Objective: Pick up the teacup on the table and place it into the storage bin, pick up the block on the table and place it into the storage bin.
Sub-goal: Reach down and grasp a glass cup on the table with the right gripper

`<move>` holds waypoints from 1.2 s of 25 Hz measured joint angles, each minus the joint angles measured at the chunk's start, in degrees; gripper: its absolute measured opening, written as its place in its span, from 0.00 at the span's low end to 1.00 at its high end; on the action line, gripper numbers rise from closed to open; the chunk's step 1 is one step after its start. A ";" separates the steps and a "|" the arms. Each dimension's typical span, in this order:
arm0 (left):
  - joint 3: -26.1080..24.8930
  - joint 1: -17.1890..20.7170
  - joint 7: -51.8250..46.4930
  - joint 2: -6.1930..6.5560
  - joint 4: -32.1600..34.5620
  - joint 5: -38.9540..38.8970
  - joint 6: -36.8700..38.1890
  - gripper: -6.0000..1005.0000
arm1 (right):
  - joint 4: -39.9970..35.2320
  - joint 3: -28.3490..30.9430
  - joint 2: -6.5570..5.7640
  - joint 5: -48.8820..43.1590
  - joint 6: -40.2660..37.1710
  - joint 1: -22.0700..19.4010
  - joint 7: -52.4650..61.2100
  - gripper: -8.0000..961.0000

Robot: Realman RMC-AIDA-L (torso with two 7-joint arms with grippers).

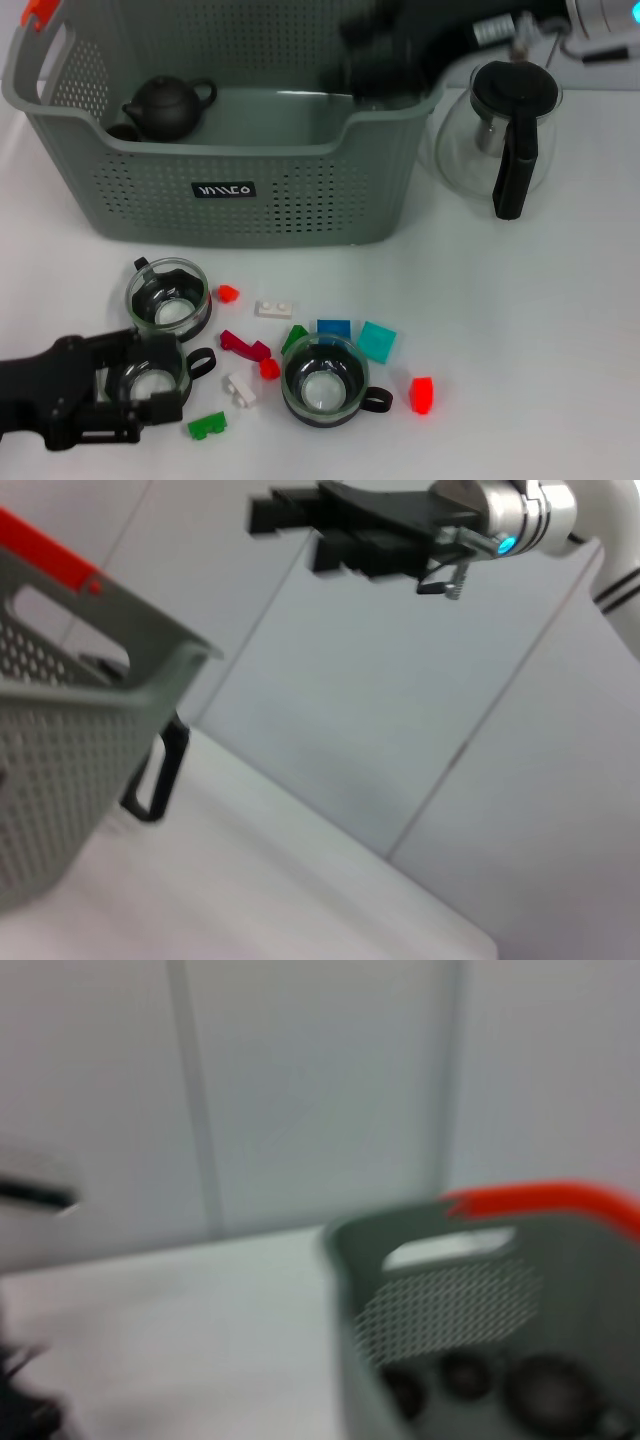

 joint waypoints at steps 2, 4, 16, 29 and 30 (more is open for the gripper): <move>0.17 -0.11 -0.20 0.18 0.05 1.48 0.46 0.87 | 0.13 -0.09 -0.24 -0.37 -2.72 0.18 0.00 0.63; 0.96 -0.18 -0.30 0.38 0.16 2.52 0.72 0.87 | 0.66 -0.41 -0.55 -1.47 -6.68 0.70 0.00 0.63; 4.88 -0.11 -0.47 1.17 0.21 2.74 0.89 0.87 | 8.45 -4.65 0.92 -7.37 -17.92 6.40 0.06 0.63; 4.65 -0.35 -0.47 1.07 0.16 2.33 0.33 0.87 | 8.85 -28.61 2.40 -9.19 -7.50 8.46 0.20 0.63; 4.64 -0.33 -0.47 1.03 0.16 2.32 0.32 0.87 | 8.86 -29.94 2.45 -9.17 -6.78 8.52 0.26 0.63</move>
